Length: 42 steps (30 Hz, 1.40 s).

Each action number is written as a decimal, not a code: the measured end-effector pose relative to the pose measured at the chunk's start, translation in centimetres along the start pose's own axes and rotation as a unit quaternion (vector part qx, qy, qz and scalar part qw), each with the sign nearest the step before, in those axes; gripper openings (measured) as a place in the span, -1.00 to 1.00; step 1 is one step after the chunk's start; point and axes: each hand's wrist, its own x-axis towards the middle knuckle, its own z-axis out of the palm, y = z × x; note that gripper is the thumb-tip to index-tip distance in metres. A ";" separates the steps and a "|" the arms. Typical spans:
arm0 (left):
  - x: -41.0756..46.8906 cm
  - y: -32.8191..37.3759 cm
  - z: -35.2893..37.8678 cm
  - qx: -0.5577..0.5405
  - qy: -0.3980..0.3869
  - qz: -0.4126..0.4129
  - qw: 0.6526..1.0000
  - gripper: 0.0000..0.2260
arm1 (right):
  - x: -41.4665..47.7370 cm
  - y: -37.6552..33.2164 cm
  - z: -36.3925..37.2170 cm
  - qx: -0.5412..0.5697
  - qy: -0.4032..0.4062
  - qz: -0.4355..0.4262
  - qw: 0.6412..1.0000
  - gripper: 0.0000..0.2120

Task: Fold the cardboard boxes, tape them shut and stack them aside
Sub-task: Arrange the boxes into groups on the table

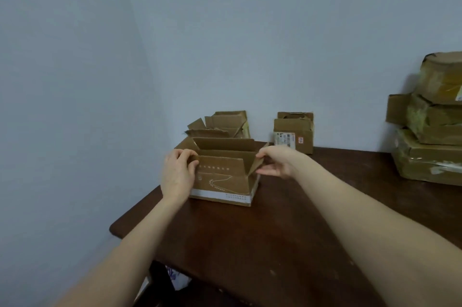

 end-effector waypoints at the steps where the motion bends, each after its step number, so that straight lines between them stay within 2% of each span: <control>1: 0.6 -0.7 -0.1 0.007 -0.005 -0.021 1.000 -0.81 | 0.7 -0.1 1.4 0.011 0.009 -0.011 1.000 -0.87; 4: 2.0 -0.9 0.1 -0.001 -0.033 -0.071 0.997 -0.62 | 3.0 -0.3 4.8 0.045 0.037 -0.033 0.998 -0.85; 7: 2.9 0.8 0.2 -0.032 -0.017 -0.072 0.997 -0.56 | 4.6 -0.4 6.5 0.074 0.040 -0.042 0.996 -0.81; 10: 3.8 4.0 0.1 -0.051 0.014 -0.033 0.998 -0.60 | 5.3 -0.6 6.2 0.089 0.035 -0.038 0.995 -0.67; 13: 4.9 8.8 1.0 -0.077 0.030 0.051 0.995 -0.63 | 6.2 -0.8 3.3 0.009 0.121 -0.082 0.989 -0.61; 15: 5.9 12.4 3.1 -0.106 0.013 0.109 0.988 -0.66 | 6.7 -1.4 -0.1 -0.090 0.221 -0.143 0.961 -0.65; 18: 7.9 16.2 7.8 -0.112 -0.071 0.127 0.983 -0.68 | 7.2 -3.0 -5.9 -0.239 0.343 -0.183 0.890 -0.67; 20: 9.6 17.5 11.4 -0.092 -0.134 0.114 0.980 -0.64 | 8.5 -4.2 -9.3 -0.289 0.375 -0.186 0.861 -0.65; 22: 11.5 17.9 14.5 -0.075 -0.174 0.097 0.977 -0.64 | 10.1 -5.4 -11.6 -0.314 0.381 -0.189 0.849 -0.65; 24: 13.5 18.1 17.2 -0.072 -0.188 0.058 0.978 -0.66 | 11.9 -6.6 -13.0 -0.310 0.376 -0.181 0.854 -0.63; 28: 17.2 18.7 21.3 -0.078 -0.204 -0.017 0.976 -0.63 | 16.1 -8.6 -14.1 -0.290 0.335 -0.114 0.889 -0.46; 30: 18.1 19.2 22.9 -0.061 -0.234 -0.021 0.970 -0.72 | 17.7 -9.1 -14.4 -0.284 0.316 -0.091 0.901 -0.53; 32: 18.5 19.7 24.2 -0.059 -0.258 -0.018 0.964 -0.83 | 18.8 -9.5 -14.8 -0.292 0.296 -0.072 0.907 -0.68; 35: 18.5 20.1 25.3 -0.020 -0.286 -0.010 0.958 -0.76 | 19.3 -9.5 -15.1 -0.312 0.273 -0.033 0.909 -0.83; 42: 18.4 17.6 24.8 -0.037 -0.251 -0.026 0.967 -0.73 | 19.9 -8.7 -15.6 -0.185 0.281 -0.052 0.940 -0.82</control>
